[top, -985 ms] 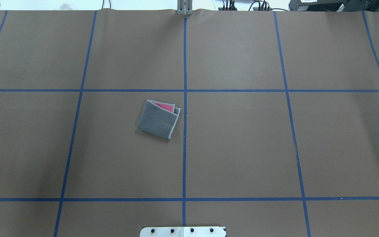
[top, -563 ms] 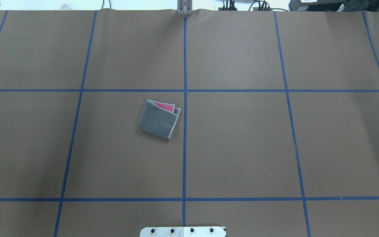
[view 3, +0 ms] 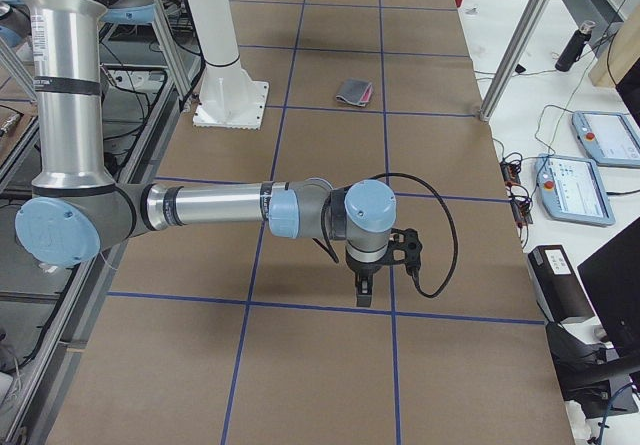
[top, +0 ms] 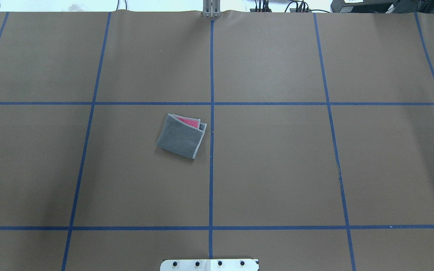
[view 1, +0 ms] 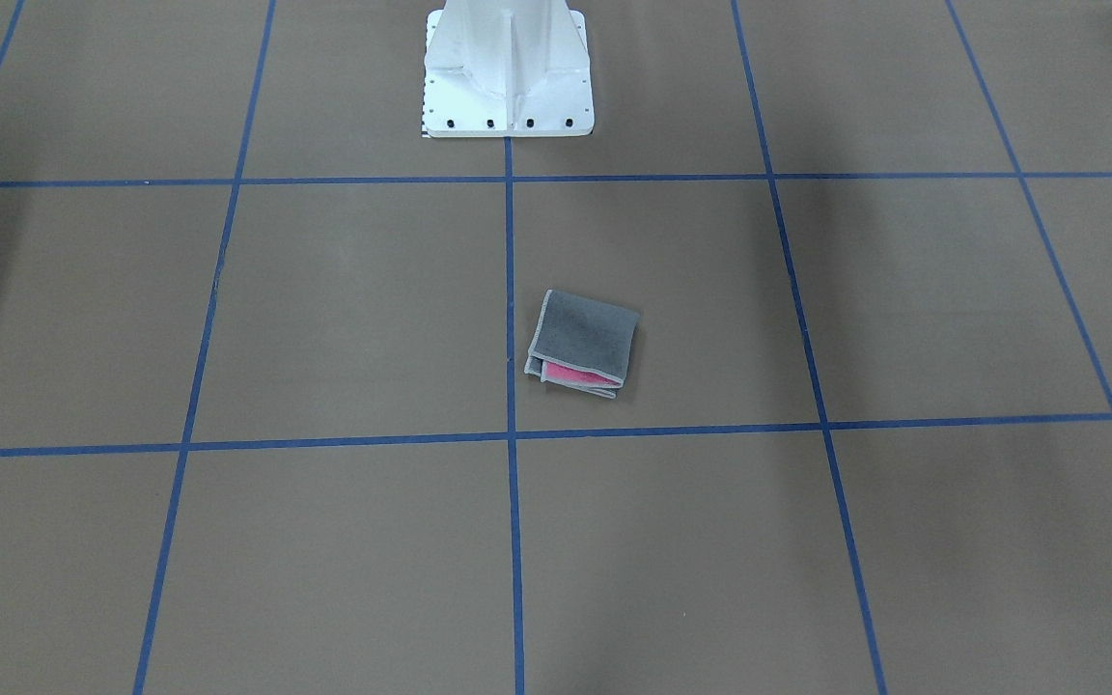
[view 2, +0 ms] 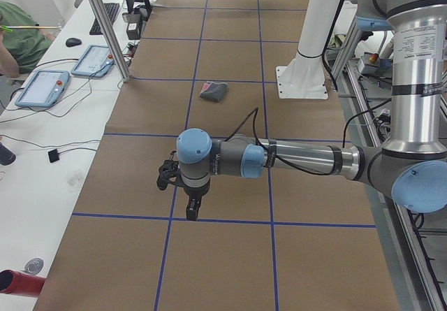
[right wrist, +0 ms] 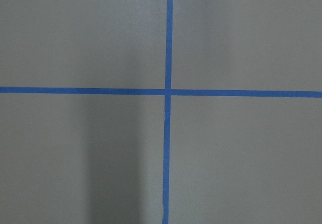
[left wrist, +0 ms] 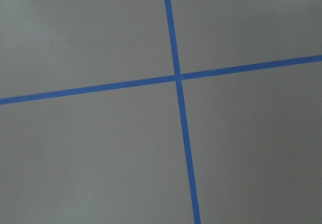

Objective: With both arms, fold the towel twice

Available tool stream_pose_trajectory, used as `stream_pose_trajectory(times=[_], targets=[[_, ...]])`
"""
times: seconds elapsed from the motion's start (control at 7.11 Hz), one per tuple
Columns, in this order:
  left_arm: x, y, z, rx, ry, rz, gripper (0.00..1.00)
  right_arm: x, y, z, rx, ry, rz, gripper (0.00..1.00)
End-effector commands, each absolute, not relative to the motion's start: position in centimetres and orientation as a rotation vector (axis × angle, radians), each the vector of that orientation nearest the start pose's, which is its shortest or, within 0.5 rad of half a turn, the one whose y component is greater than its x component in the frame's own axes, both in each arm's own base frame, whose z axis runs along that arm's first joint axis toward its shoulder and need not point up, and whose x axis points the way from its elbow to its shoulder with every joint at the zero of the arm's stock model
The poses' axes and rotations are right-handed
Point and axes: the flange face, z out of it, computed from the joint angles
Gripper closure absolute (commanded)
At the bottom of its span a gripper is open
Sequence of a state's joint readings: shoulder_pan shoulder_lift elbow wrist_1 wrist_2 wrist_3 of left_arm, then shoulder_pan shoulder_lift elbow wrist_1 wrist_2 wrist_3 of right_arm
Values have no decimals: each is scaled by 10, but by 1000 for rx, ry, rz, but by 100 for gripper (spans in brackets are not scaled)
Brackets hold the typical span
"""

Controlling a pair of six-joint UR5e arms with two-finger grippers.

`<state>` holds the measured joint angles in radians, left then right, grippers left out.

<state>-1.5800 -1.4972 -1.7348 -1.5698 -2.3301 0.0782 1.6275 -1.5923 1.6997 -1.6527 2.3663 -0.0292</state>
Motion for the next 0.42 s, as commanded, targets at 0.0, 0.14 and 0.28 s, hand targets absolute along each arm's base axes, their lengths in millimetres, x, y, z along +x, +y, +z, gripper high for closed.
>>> stream_pose_trajectory(times=[0.0, 0.14, 0.28], targets=[[-69, -465, 614, 118, 755, 99, 0, 89, -478, 613, 58, -793, 15, 0], [-69, -465, 614, 118, 753, 99, 0, 89, -478, 613, 57, -794, 16, 0], [-69, -465, 615, 118, 752, 99, 0, 89, -478, 613, 57, -793, 16, 0]])
